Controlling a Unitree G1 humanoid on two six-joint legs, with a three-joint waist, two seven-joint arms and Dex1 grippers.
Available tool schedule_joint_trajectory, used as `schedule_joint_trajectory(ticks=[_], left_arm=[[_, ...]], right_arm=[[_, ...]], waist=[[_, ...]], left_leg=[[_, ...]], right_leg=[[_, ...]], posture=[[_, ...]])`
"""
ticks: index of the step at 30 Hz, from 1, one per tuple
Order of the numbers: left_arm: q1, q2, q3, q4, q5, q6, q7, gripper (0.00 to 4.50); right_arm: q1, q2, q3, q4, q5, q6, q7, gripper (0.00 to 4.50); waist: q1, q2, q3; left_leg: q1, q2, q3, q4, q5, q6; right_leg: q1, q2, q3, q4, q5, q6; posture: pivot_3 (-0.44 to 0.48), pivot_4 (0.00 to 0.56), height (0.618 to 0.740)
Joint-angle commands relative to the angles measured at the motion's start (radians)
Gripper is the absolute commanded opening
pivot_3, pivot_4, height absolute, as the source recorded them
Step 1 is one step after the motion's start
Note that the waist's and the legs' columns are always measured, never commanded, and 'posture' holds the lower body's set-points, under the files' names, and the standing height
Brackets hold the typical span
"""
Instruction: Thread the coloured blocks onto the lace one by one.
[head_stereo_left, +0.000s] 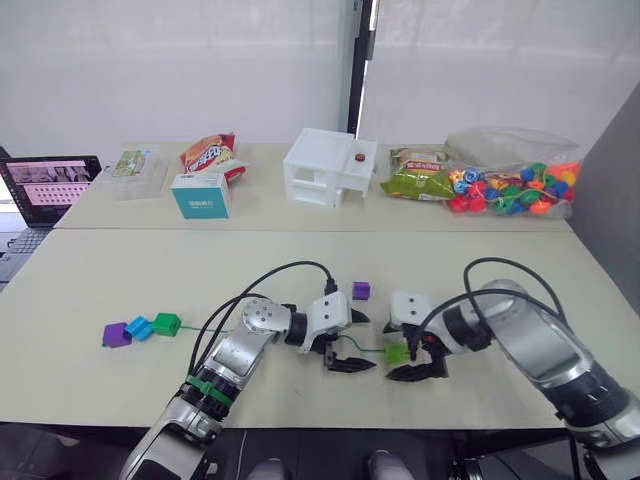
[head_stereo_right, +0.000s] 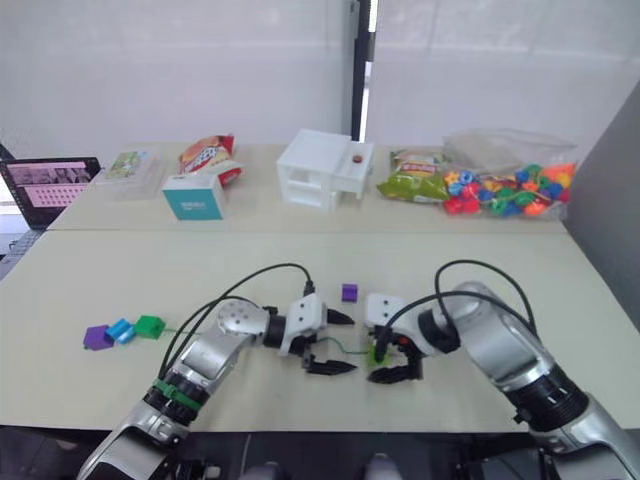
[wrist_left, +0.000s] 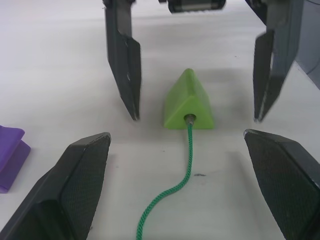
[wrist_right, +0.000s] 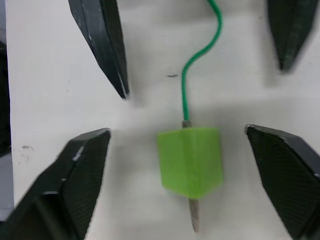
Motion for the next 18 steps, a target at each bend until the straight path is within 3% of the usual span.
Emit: schedule_joint_trajectory(ticks=[1, 7, 16, 18], left_arm=[[-0.017, -0.034, -0.014, -0.005, -0.015, -0.029, 0.001, 4.5], [-0.065, -0.115, -0.034, 0.122, 0.04, -0.115, 0.062, 4.5], [-0.095, -0.175, -0.098, 0.216, 0.095, -0.13, 0.066, 4.5], [-0.099, -0.172, -0.113, 0.229, 0.117, -0.136, 0.067, 3.93]], right_arm=[[0.049, -0.053, -0.123, -0.041, 0.063, -0.065, -0.006, 4.45], [0.186, -0.136, -0.283, -0.06, 0.103, -0.078, -0.067, 4.45], [0.293, -0.174, -0.32, -0.113, 0.122, -0.06, -0.15, 4.45], [0.3, -0.176, -0.319, -0.122, 0.127, -0.058, -0.161, 4.5]], waist=[[0.003, 0.0, 0.0], [0.012, -0.001, 0.0], [0.009, -0.001, 0.0], [0.01, -0.001, 0.0]], left_leg=[[0.0, 0.0, 0.0, 0.0, 0.0, 0.0], [0.0, 0.0, 0.0, 0.0, 0.0, 0.0], [0.0, 0.0, 0.001, 0.001, 0.0, 0.0], [0.0, 0.0, 0.001, 0.001, 0.0, 0.0]], right_leg=[[0.0, 0.0, 0.0, 0.0, 0.0, 0.0], [0.0, 0.0, 0.0, -0.001, 0.0, 0.0], [0.0, 0.0, 0.0, 0.0, 0.0, 0.0], [0.001, 0.0, 0.0, 0.0, 0.0, 0.0]], posture=[[0.0, 0.15, 0.74], [0.0, 0.15, 0.74], [0.0, 0.15, 0.74], [0.0, 0.15, 0.74]])
